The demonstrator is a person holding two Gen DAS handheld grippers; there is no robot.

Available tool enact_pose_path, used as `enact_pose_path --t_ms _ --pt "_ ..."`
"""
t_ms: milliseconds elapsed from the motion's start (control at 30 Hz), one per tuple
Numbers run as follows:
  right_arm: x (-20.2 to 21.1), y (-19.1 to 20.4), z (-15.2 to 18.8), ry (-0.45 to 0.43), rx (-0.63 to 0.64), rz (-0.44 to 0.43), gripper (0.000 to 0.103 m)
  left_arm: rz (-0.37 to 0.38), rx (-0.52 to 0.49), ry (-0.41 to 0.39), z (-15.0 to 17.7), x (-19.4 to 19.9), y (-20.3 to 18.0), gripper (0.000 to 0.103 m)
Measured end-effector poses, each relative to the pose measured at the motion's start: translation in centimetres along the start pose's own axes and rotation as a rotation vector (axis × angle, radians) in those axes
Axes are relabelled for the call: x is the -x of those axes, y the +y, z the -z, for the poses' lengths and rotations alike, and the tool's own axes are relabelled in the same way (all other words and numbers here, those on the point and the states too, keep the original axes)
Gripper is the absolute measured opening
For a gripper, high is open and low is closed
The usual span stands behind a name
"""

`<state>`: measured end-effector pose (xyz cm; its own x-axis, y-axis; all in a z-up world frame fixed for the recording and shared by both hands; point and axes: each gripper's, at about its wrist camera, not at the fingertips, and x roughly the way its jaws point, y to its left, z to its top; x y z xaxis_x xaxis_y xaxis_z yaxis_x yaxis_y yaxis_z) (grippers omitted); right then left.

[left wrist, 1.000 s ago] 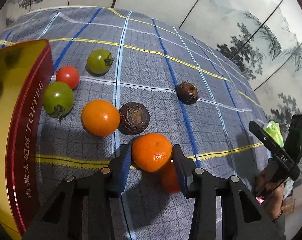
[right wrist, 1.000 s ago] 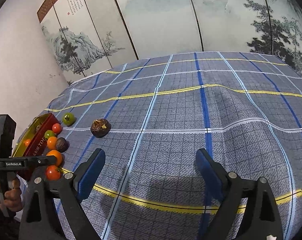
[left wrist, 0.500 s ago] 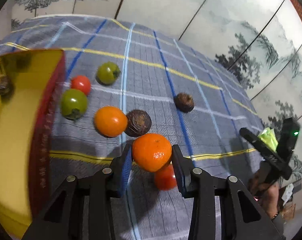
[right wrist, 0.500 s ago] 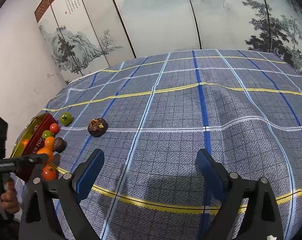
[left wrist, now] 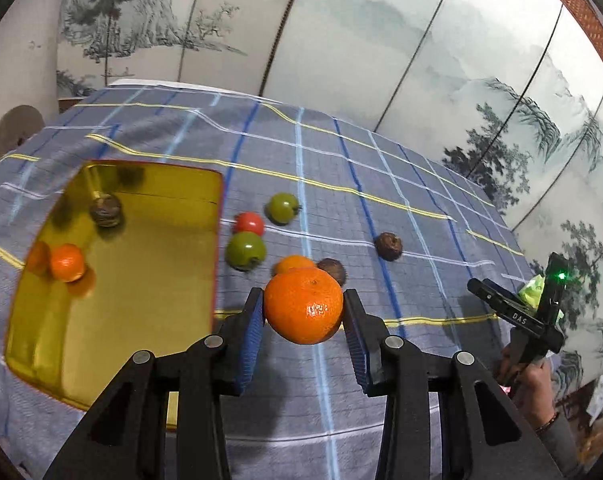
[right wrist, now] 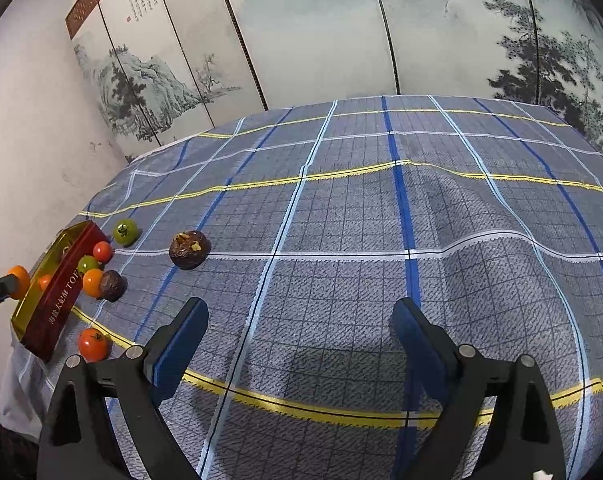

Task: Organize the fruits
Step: 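Lift the tangerine with the left gripper while the right gripper grasps a dark brown fruit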

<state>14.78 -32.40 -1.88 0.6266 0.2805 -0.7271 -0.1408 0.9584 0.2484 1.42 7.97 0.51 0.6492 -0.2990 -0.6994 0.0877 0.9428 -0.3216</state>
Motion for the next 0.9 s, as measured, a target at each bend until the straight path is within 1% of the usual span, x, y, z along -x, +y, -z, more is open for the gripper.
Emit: enact_pose_path --t_ms 133,200,233,267,333,400,467,500,567,633,667,733,800,900 --pt "-0.3 0.4 0.0 0.013 0.022 0.003 0.092 -0.023 0.023 -0.004 0.2 0.9 1.5 0.04" --pt "-0.4 1.3 0.1 0.022 0.065 -0.004 0.092 -0.034 0.03 -0.007 0.2 1.2 2.2 0.04" --pt "-0.4 2.1 0.1 0.028 0.106 -0.013 0.089 -0.04 0.033 -0.009 0.3 1.4 2.5 0.04" --pt "-0.5 3.2 0.1 0.039 0.148 -0.044 0.082 -0.044 0.037 -0.01 0.4 1.6 2.9 0.04" --pt "-0.3 5.6 -0.3 0.048 0.22 -0.132 0.074 -0.051 0.042 -0.014 0.4 1.8 3.3 0.04" --pt "-0.3 8.3 -0.9 0.059 0.298 -0.22 0.072 -0.055 0.052 -0.013 0.3 1.9 3.8 0.04" --pt "-0.9 11.6 -1.5 0.084 0.422 -0.286 0.065 -0.054 0.066 -0.01 0.4 1.9 4.3 0.04" --pt "-1.3 12.7 -1.7 0.096 0.455 -0.306 0.062 -0.055 0.07 -0.011 0.3 1.9 4.4 0.04" --pt "-2.4 15.1 -2.3 0.137 0.549 -0.356 0.05 -0.06 0.068 -0.011 0.3 2.0 4.5 0.04" --pt "-3.9 17.1 -2.3 0.176 0.656 -0.36 0.048 -0.065 0.064 -0.01 0.4 2.1 4.6 0.04" --pt "-4.9 17.9 -2.4 0.211 0.696 -0.373 0.048 -0.067 0.063 -0.01 0.3 2.1 4.6 0.04" --pt "-6.1 18.8 -2.2 0.249 0.74 -0.397 0.047 -0.069 0.064 -0.007 0.3 2.1 4.8 0.04" --pt "-7.2 19.9 -2.1 0.268 0.795 -0.39 0.047 -0.07 0.064 -0.003 0.2 2.0 5.0 0.04" --pt "-8.3 21.3 -2.1 0.28 0.855 -0.419 0.046 -0.076 0.065 0.002 0.1 1.8 5.2 0.04"
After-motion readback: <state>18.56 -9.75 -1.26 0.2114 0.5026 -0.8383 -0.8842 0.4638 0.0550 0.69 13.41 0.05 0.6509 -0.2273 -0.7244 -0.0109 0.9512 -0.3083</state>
